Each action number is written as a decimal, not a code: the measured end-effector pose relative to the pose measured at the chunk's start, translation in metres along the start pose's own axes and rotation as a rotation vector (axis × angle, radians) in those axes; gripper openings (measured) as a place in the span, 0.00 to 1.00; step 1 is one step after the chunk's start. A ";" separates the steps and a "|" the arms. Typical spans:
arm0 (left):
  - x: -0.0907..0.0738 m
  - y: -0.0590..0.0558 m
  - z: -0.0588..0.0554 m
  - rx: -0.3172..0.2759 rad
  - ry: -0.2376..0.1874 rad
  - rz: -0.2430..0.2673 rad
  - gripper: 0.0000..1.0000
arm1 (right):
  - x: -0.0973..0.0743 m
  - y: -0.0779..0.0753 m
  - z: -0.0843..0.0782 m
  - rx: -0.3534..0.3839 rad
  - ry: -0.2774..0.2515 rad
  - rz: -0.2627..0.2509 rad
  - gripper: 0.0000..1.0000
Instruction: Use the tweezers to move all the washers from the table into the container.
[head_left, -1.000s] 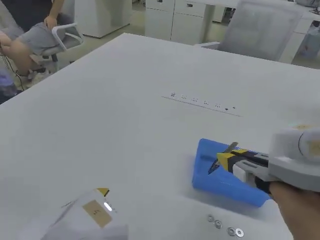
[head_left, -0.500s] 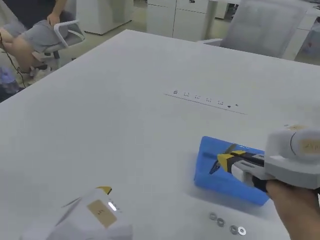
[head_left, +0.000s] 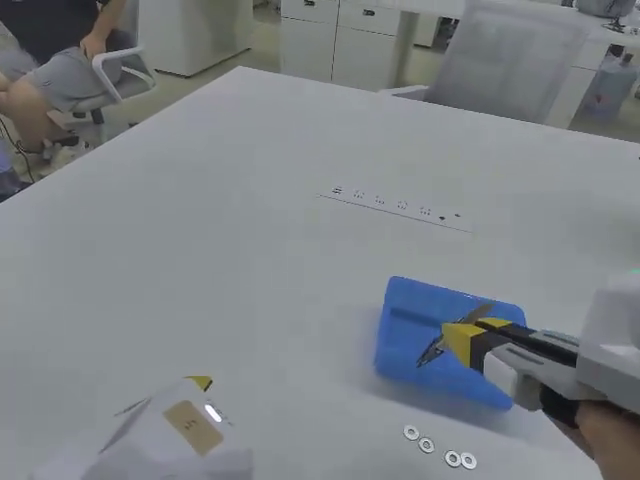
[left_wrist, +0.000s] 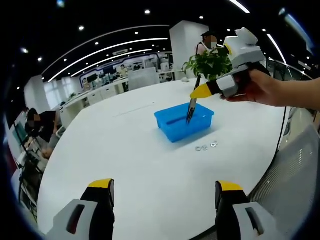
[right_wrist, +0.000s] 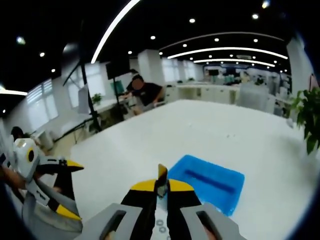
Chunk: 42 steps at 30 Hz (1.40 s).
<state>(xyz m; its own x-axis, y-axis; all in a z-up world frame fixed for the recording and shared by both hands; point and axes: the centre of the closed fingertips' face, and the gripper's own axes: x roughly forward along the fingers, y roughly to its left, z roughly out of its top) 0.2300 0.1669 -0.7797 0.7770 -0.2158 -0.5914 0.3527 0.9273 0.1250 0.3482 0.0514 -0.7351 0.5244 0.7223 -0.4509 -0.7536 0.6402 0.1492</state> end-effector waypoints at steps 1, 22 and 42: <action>0.000 0.000 0.000 0.001 -0.002 0.001 0.85 | 0.000 0.002 -0.007 -0.004 0.015 0.001 0.03; 0.000 0.000 -0.001 0.010 0.006 0.005 0.84 | 0.014 -0.001 -0.059 -0.030 0.132 -0.022 0.03; 0.001 -0.001 -0.003 0.027 0.019 0.000 0.83 | 0.017 0.000 -0.061 -0.030 0.123 -0.026 0.03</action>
<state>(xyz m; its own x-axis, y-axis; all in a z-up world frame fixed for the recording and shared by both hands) 0.2285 0.1664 -0.7833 0.7666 -0.2099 -0.6068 0.3669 0.9188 0.1457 0.3332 0.0473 -0.7959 0.4927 0.6672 -0.5587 -0.7532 0.6485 0.1102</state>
